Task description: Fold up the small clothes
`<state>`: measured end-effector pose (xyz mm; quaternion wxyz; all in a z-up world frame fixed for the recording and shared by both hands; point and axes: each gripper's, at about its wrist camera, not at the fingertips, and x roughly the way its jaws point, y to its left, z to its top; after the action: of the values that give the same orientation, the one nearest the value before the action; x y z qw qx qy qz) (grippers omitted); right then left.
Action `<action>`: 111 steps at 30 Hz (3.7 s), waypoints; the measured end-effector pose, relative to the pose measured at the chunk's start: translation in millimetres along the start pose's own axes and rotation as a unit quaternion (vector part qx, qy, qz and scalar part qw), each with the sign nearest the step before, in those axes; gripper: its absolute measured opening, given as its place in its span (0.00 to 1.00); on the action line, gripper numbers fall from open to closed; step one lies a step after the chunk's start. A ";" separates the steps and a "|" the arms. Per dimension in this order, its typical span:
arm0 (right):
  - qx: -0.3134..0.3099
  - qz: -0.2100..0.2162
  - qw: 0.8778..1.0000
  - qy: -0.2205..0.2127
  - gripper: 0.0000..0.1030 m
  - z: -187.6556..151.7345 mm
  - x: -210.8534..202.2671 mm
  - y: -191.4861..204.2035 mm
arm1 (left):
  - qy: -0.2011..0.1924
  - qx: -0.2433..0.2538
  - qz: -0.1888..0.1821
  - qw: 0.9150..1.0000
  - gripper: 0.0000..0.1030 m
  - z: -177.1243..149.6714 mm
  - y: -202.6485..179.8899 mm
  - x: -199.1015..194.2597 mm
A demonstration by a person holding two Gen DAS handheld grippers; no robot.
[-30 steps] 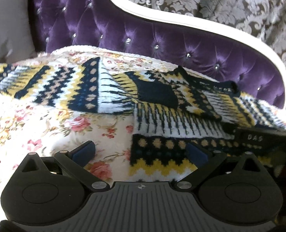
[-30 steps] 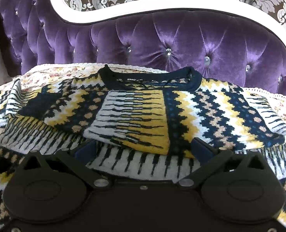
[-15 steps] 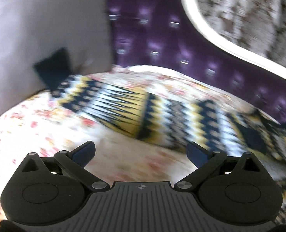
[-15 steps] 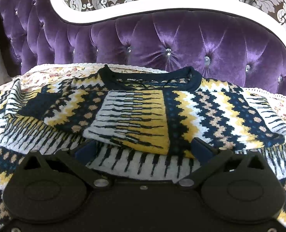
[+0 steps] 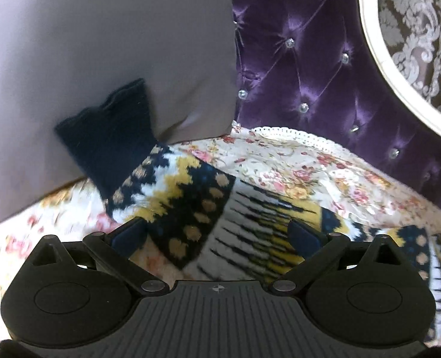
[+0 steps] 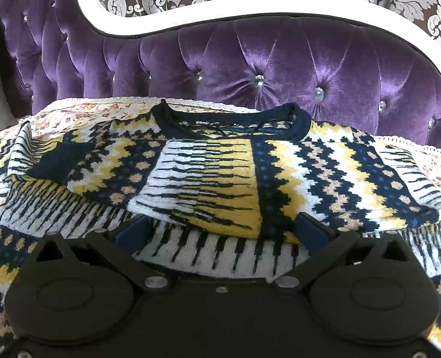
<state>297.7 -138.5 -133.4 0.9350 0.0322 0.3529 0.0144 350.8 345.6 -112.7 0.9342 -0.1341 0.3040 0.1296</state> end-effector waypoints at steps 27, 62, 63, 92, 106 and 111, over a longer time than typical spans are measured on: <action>-0.002 -0.001 1.000 0.001 1.00 0.8 0.8 0.2 | -0.002 0.046 0.055 0.997 0.99 0.2 -17.4 20.6; 0.009 0.006 1.000 -0.003 1.00 -1.1 -0.3 -1.9 | -0.056 0.136 -0.131 0.980 0.09 -7.1 -234.7 -121.1; 0.010 0.007 1.000 -0.004 1.00 -1.0 -0.2 -2.8 | -0.052 0.142 -0.142 0.978 0.09 -12.2 -246.3 -123.3; 0.037 0.026 0.999 -0.013 1.00 -1.5 -2.7 -8.6 | 0.055 0.154 -0.224 0.961 0.79 -51.0 -317.3 -137.1; 0.038 0.026 0.999 -0.013 1.00 -0.9 -2.9 -9.0 | -0.022 0.172 -0.199 0.964 0.94 -35.6 -279.3 -175.9; 0.038 0.028 0.999 -0.012 1.00 -0.9 -2.8 -9.0 | -0.020 0.151 -0.157 0.976 0.94 -39.4 -238.4 -167.8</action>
<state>295.0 -147.5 -132.8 0.9366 0.0779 0.3406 0.0269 275.8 83.9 -1.4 0.9584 -0.0349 0.2761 -0.0632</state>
